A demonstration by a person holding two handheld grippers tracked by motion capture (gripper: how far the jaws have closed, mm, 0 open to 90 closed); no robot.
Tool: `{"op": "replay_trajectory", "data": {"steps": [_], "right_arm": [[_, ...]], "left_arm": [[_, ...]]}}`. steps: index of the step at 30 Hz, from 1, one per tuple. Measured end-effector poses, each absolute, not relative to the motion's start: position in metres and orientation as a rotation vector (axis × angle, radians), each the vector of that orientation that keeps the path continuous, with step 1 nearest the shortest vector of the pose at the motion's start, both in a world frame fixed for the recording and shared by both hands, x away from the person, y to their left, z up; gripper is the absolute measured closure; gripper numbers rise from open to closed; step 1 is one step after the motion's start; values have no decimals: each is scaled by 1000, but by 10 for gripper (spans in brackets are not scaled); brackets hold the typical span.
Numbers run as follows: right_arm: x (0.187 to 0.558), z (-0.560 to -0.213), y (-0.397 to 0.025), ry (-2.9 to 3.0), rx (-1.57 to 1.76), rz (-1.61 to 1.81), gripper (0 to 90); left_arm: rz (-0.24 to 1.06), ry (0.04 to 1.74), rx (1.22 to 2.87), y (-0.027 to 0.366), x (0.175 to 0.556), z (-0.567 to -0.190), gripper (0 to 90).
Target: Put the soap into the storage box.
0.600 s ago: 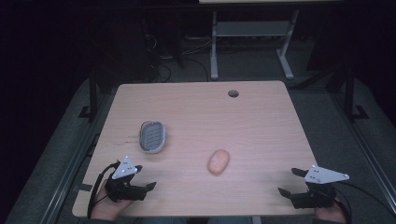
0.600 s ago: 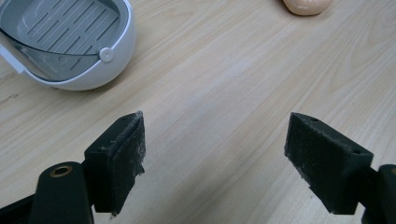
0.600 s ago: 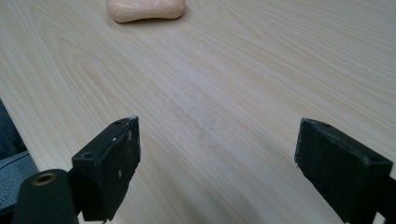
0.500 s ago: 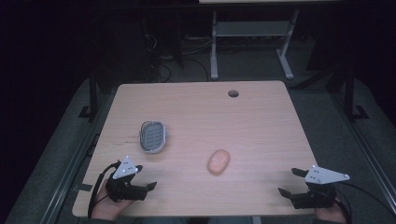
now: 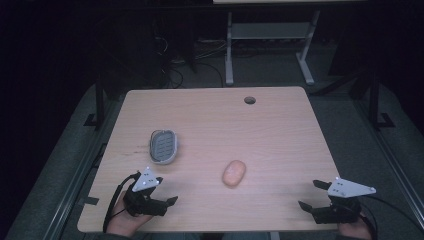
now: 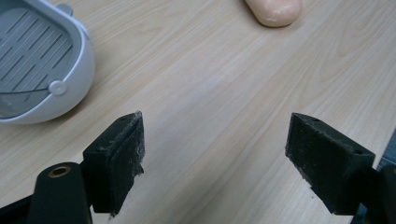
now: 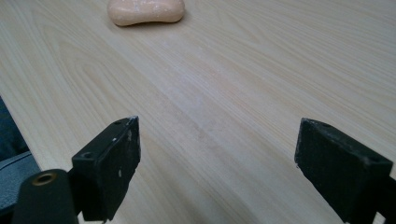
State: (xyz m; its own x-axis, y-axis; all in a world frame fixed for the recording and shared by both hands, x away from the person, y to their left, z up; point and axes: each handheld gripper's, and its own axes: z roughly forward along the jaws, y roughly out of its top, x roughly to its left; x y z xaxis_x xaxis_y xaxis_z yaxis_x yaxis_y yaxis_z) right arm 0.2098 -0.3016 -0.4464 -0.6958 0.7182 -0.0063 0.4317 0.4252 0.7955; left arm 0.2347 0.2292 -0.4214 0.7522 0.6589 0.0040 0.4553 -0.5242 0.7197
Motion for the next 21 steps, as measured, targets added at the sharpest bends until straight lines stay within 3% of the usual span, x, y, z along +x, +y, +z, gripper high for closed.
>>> {"op": "replay_trajectory", "data": {"steps": [21], "right_arm": [[210, -445, -302, 2335, 981, 1154, 138]], "left_arm": [[332, 740, 2273, 175, 251, -413, 193]]}}
